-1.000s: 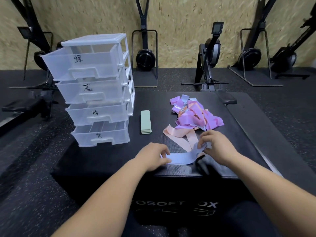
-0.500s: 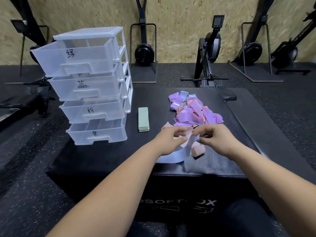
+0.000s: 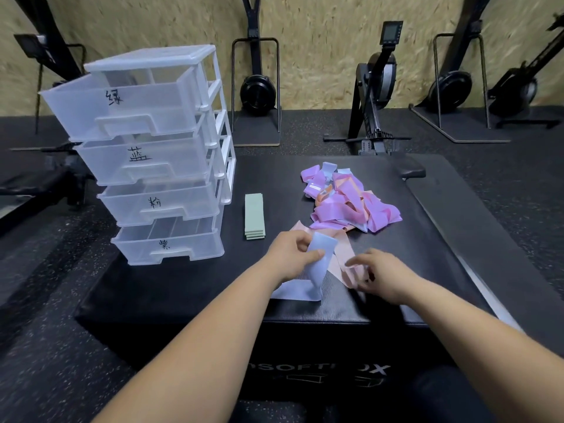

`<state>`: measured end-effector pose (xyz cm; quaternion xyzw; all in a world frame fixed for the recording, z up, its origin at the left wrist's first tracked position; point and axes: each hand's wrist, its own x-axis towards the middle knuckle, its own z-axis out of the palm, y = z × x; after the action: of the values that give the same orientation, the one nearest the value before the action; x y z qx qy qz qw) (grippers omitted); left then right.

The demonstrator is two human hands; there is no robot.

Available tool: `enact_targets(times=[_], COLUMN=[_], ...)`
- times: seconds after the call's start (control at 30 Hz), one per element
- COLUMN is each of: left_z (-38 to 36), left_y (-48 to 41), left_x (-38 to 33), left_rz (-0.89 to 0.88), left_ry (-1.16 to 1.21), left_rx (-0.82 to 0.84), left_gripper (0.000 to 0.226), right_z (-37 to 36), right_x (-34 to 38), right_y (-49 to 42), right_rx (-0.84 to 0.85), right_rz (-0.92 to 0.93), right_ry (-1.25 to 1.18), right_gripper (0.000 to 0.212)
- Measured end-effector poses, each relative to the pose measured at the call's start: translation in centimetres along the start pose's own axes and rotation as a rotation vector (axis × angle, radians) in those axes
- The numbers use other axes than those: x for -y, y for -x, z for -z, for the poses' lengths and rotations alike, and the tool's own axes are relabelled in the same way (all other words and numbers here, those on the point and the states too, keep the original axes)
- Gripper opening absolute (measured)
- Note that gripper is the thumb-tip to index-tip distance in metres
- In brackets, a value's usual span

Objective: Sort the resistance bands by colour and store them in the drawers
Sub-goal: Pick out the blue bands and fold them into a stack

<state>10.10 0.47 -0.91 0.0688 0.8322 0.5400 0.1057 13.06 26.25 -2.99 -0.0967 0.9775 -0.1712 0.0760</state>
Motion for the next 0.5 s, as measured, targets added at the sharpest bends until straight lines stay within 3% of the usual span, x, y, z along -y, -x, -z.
enact_targets(times=[0.17, 0.33, 0.43, 0.5], left_z=[1.2, 2.4, 2.8, 2.9], left_y=[-0.8, -2.0, -2.7, -3.3], left_x=[0.2, -0.6, -1.1, -1.3], left_rz=[0.064, 0.058, 0.057, 0.056], left_ry=[0.058, 0.132, 0.141, 0.157], left_rx=[-0.042, -0.080, -0.102, -0.115], left_gripper=[0.023, 0.023, 0.025, 0.024], right_z=[0.2, 6.2, 9.9, 11.2], right_x=[0.1, -0.9, -2.0, -2.6], right_y=[-2.1, -6.2, -8.1, -8.5], right_rx=[-0.138, -0.521, -0.666, -0.635], right_rz=[-0.066, -0.216, -0.298, -0.354], right_ry=[0.038, -0.104, -0.204, -0.250], right_gripper=[0.013, 0.005, 0.020, 0.040])
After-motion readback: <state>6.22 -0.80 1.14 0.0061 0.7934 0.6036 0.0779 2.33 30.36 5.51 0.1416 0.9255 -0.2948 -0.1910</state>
